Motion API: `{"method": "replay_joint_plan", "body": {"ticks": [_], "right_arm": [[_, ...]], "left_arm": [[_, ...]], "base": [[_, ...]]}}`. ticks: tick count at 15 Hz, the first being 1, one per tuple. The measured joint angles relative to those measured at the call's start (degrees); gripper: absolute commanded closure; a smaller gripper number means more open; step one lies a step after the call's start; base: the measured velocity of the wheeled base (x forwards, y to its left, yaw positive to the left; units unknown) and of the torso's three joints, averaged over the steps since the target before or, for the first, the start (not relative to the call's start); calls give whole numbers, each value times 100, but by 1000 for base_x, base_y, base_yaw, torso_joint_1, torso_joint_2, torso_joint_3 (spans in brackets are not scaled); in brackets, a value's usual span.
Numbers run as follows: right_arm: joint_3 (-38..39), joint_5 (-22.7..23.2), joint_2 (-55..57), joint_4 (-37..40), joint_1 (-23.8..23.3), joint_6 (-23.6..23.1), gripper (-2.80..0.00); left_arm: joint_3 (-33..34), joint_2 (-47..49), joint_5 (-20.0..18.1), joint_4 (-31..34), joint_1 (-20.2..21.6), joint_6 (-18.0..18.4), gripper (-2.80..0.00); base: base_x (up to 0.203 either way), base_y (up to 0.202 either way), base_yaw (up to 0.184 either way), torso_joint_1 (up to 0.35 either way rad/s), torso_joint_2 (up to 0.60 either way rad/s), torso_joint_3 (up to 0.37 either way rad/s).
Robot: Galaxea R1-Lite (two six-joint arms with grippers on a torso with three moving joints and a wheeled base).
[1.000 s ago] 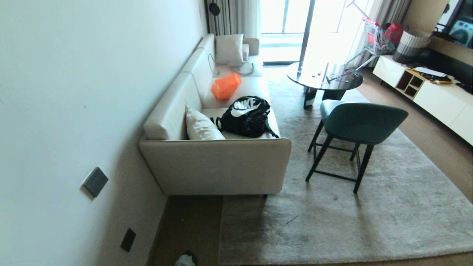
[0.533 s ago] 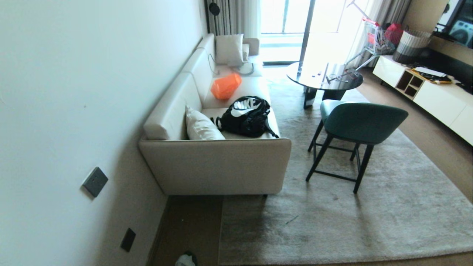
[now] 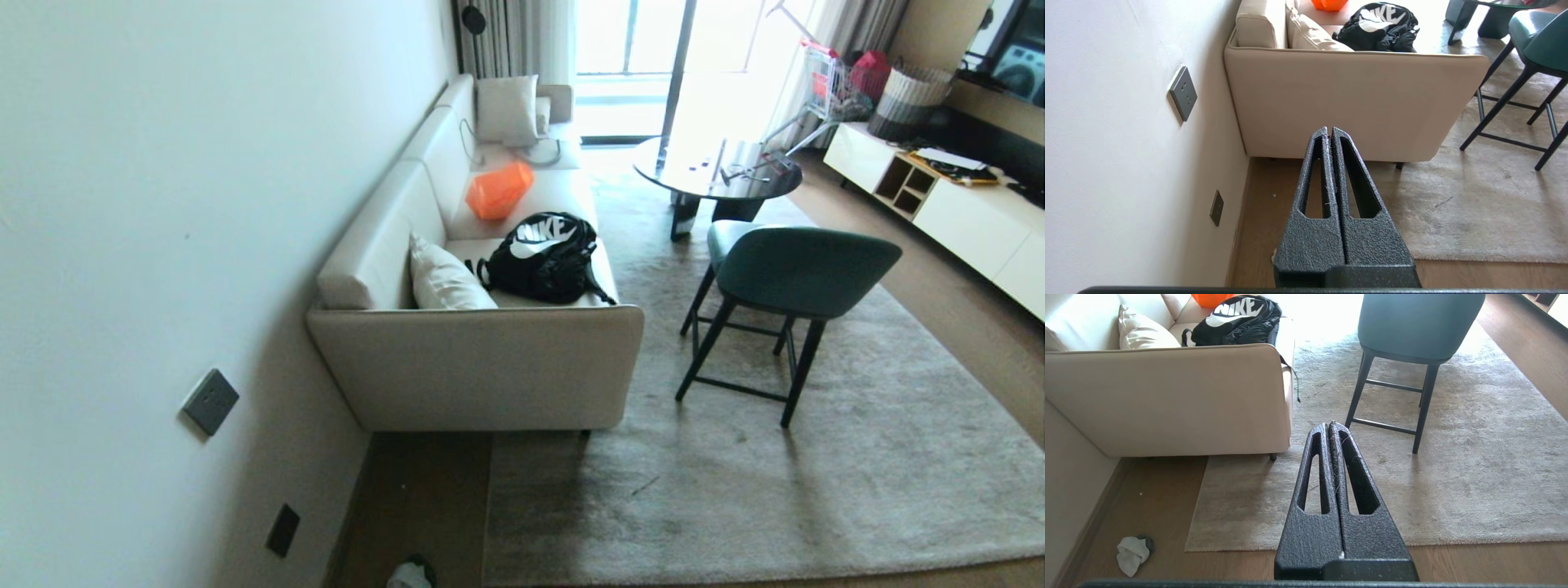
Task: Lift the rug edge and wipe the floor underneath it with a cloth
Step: Pick up the rag
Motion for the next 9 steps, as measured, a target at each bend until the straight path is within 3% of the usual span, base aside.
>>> {"method": "replay_joint_plan", "body": {"ticks": [9], "right_arm": [[0, -1, 0, 0, 0, 0, 0]], "left_arm": [[0, 0, 1, 1, 0, -2, 0]], "base": [[0, 0, 0, 0, 0, 0]]}}
